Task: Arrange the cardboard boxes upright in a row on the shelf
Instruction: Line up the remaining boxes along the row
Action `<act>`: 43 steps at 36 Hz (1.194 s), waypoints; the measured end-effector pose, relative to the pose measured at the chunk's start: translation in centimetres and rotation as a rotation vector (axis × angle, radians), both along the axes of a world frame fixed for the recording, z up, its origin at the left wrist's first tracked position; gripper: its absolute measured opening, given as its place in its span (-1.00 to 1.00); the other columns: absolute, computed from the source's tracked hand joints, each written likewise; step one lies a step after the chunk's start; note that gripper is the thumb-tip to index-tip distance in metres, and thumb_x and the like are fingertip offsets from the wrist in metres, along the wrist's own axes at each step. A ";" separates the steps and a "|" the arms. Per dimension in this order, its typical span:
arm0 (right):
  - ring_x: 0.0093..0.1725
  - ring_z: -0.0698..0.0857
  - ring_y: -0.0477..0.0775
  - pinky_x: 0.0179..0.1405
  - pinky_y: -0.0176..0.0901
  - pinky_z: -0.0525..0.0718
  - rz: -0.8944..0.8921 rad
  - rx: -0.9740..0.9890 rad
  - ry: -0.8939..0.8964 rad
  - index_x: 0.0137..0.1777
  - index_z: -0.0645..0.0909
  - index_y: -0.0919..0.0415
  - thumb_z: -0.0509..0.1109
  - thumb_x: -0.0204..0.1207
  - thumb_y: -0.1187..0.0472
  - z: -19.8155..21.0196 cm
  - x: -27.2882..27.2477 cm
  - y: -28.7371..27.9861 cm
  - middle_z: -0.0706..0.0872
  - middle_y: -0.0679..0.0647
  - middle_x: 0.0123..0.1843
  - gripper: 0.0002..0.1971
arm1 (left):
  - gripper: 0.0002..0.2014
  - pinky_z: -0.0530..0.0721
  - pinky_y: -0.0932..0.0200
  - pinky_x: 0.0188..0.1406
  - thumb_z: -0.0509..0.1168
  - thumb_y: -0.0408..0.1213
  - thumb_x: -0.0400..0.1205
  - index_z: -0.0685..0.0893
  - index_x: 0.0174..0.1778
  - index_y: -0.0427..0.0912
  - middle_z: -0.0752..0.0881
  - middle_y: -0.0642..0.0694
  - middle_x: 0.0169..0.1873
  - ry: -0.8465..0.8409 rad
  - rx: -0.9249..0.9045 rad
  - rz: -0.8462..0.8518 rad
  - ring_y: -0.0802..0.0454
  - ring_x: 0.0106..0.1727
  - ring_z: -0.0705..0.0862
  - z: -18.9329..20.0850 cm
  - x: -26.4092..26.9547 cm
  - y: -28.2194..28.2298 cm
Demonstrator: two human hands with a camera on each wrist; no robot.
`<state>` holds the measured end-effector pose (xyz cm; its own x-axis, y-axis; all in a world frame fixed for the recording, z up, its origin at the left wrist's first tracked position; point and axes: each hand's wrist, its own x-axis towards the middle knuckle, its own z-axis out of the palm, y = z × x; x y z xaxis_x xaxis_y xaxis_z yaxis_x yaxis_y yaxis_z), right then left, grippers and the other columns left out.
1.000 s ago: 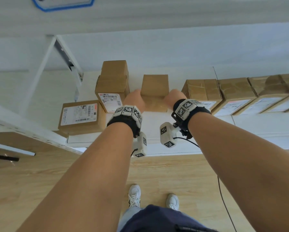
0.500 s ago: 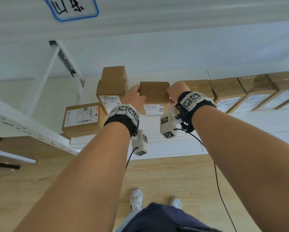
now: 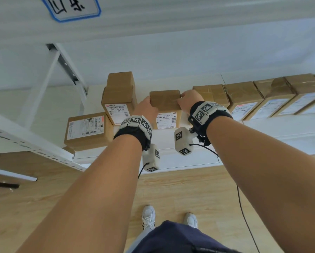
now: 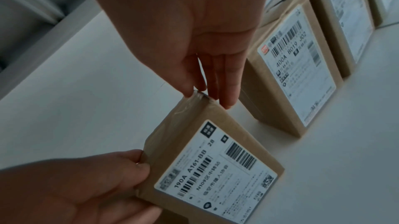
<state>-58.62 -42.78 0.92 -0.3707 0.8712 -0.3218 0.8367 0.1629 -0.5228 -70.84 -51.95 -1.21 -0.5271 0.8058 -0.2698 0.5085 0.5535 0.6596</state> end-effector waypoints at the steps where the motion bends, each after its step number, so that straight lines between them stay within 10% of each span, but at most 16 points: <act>1: 0.08 0.69 0.17 -0.02 -0.13 0.65 -0.010 0.006 0.003 0.32 0.60 0.36 0.16 0.66 0.31 0.1 0.2 0.1 0.70 0.24 0.24 -0.69 | -0.58 0.64 0.12 -0.14 0.14 -0.39 0.62 0.49 0.43 -0.13 0.71 -0.12 0.14 0.014 -0.007 -0.003 -0.05 -0.07 0.68 -0.1 0.0 0.2; 16: 0.46 0.39 0.21 0.37 0.11 0.47 0.015 0.291 -0.159 0.44 0.48 0.18 0.15 0.53 0.39 0.3 5.5 1.0 0.45 0.18 0.45 -0.53 | -0.58 0.56 0.05 -0.02 0.10 -0.39 0.69 0.37 0.50 -0.30 0.64 -0.27 0.25 0.154 -0.120 -0.023 -0.23 0.20 0.66 -0.2 1.8 2.3; 43: 0.37 0.45 0.21 0.40 0.11 0.43 0.099 0.443 -0.172 0.34 0.53 0.17 0.20 0.58 0.12 0.6 2.6 0.9 0.49 0.18 0.37 -0.64 | -0.53 0.53 0.05 0.25 0.11 -0.37 0.72 0.32 0.59 -0.26 0.48 -0.23 0.48 0.360 -0.133 -0.100 -0.19 0.42 0.54 1.8 1.6 1.7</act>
<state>-56.01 -41.84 1.52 -0.4330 0.9014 0.0082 0.8741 0.4220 -0.2407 -69.23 -50.22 0.54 -0.5278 0.8284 -0.1874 0.7498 0.5581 0.3554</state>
